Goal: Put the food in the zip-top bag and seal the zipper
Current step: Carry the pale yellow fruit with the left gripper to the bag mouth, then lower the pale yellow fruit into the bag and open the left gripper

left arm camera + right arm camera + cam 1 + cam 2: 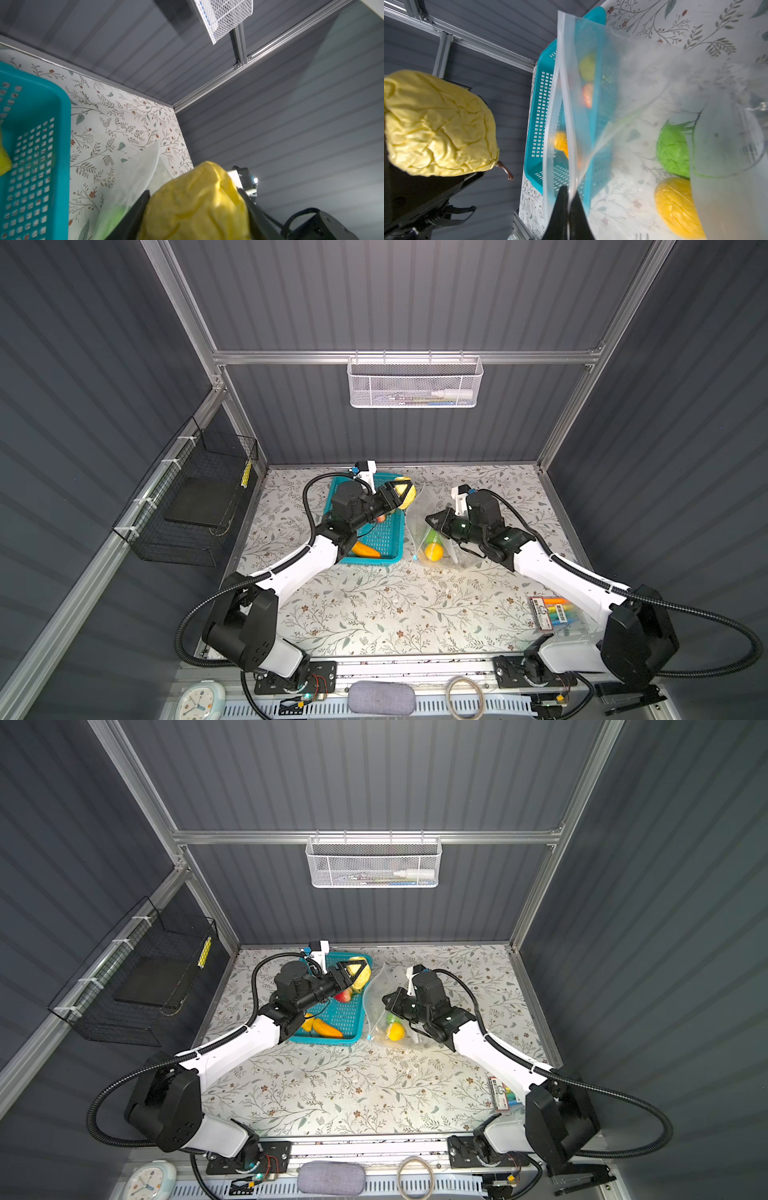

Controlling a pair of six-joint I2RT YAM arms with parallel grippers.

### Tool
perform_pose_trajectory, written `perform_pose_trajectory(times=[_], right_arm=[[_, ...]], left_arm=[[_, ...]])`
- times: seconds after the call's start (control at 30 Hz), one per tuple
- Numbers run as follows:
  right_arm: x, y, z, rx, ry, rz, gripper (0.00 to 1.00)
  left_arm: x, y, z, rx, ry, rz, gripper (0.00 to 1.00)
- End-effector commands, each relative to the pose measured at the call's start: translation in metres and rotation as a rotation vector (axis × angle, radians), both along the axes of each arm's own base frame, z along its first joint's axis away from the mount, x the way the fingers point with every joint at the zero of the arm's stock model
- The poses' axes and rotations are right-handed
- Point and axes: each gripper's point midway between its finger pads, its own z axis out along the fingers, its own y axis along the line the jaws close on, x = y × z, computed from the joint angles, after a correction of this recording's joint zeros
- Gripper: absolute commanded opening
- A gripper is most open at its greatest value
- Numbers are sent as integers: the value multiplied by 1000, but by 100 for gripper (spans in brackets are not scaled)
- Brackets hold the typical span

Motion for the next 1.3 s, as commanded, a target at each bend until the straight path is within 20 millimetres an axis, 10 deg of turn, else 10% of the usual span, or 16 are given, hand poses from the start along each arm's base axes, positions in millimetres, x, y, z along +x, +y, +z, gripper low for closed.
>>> perform_pose_trajectory(times=[0.0, 1.27], right_arm=[[5, 10, 15, 53, -23, 16, 0], [-1, 10, 17, 66, -49, 28, 0]], left_arm=[[-3, -3, 15, -82, -35, 22, 59], [-24, -35, -124, 367, 191, -12, 65]])
